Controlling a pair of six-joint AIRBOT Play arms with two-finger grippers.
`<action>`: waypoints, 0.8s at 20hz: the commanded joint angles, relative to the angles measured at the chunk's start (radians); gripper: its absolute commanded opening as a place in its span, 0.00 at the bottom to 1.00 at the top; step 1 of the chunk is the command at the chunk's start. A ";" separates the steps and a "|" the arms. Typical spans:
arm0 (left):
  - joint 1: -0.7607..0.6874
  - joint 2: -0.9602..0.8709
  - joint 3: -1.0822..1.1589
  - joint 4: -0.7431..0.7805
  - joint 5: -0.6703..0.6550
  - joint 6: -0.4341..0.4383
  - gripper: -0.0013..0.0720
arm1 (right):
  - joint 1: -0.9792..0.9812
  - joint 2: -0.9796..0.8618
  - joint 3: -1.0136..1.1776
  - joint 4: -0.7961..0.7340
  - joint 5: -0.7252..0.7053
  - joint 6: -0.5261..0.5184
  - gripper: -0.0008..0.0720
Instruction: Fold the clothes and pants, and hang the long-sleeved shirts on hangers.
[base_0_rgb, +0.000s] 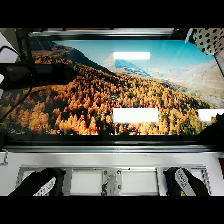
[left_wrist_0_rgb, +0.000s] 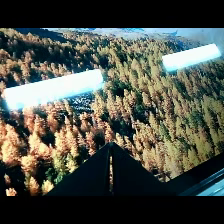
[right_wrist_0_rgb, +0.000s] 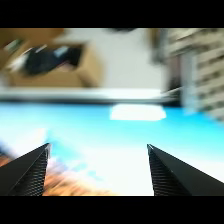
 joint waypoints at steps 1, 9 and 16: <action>-0.001 0.054 -0.134 -0.098 0.058 0.005 0.04 | 0.333 -0.029 -0.090 0.039 0.204 -0.067 0.90; -0.001 0.099 -0.285 -0.158 0.064 0.004 0.04 | 1.035 -0.200 -0.423 0.006 0.276 -0.077 0.41; -0.001 0.099 -0.285 -0.158 0.064 0.005 0.04 | 1.035 -0.200 -0.423 0.005 0.275 -0.075 0.03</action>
